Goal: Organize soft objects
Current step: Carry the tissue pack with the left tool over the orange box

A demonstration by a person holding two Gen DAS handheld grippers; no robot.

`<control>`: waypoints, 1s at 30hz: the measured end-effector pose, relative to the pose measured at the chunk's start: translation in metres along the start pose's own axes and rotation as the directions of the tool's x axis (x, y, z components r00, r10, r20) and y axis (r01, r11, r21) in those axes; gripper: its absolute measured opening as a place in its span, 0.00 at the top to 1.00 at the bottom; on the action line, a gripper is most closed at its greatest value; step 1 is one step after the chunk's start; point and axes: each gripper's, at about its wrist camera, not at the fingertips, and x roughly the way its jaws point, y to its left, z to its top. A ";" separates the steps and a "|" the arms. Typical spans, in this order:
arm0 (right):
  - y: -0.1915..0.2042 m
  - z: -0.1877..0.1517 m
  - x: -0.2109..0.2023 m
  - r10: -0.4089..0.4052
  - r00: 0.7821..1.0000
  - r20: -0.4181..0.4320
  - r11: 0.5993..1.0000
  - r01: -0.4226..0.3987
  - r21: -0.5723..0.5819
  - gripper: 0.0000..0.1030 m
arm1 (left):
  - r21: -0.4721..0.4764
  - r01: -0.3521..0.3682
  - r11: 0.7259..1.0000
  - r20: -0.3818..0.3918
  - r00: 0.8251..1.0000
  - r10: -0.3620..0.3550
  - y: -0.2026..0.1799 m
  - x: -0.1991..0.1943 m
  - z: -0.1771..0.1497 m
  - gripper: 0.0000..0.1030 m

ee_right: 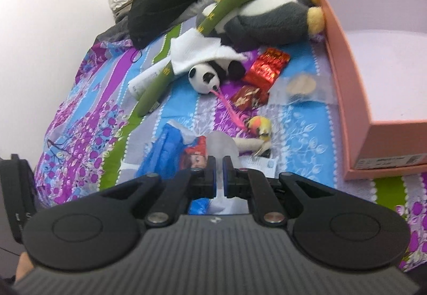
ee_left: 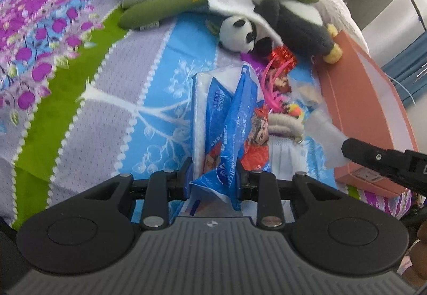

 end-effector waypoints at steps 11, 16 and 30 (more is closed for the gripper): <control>-0.001 0.022 -0.044 -0.023 0.989 0.143 0.999 0.027 -0.028 0.92 | 0.124 0.053 0.991 0.121 0.990 -0.068 -0.056 -0.057 0.044 0.68; -0.007 0.043 -0.068 -0.033 0.975 0.222 0.998 0.044 -0.045 0.92 | 0.198 0.070 0.978 0.177 0.978 -0.106 -0.093 -0.078 0.068 0.68; -0.059 0.106 -0.138 -0.146 0.896 0.420 0.984 0.177 -0.035 0.92 | 0.378 0.189 0.906 0.184 0.944 -0.273 -0.237 -0.085 0.116 0.68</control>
